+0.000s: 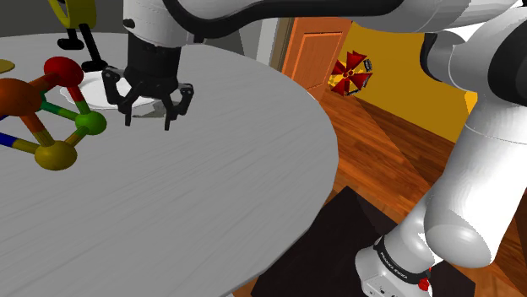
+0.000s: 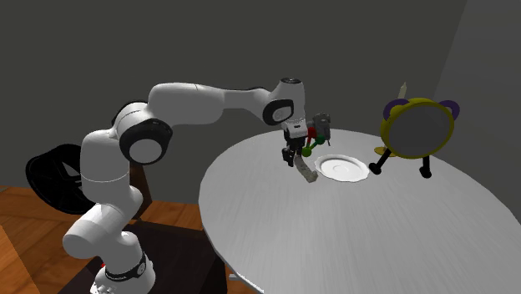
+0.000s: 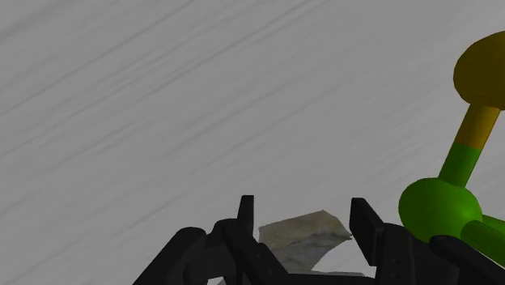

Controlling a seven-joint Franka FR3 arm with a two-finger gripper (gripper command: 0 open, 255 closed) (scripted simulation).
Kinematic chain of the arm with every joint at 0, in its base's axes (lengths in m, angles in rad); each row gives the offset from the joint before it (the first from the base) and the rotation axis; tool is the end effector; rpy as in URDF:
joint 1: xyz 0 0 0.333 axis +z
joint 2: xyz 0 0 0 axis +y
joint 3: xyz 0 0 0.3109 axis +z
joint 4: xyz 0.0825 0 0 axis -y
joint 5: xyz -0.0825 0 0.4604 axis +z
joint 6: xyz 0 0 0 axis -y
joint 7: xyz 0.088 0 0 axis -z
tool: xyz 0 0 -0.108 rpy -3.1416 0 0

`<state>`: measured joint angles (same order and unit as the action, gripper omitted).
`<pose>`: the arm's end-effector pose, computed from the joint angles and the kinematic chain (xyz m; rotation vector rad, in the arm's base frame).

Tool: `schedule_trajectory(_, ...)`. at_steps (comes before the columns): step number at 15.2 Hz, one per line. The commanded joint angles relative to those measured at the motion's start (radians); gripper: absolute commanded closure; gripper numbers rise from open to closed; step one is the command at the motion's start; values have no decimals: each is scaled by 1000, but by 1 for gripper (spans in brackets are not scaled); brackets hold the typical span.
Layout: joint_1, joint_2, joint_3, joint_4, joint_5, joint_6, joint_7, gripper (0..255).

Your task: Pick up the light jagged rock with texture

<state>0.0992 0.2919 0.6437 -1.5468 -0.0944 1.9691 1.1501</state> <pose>0.5696 0.4530 0.5066 -2.8770 0.6067 -0.0660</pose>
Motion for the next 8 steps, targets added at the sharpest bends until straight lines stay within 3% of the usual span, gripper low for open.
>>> schedule_trajectory(1, 0, 0, 0, 0, 0, 1, 0, 255)
schedule_trajectory(8, 2, 0, 1, 11, 0, -11, 1, 255)
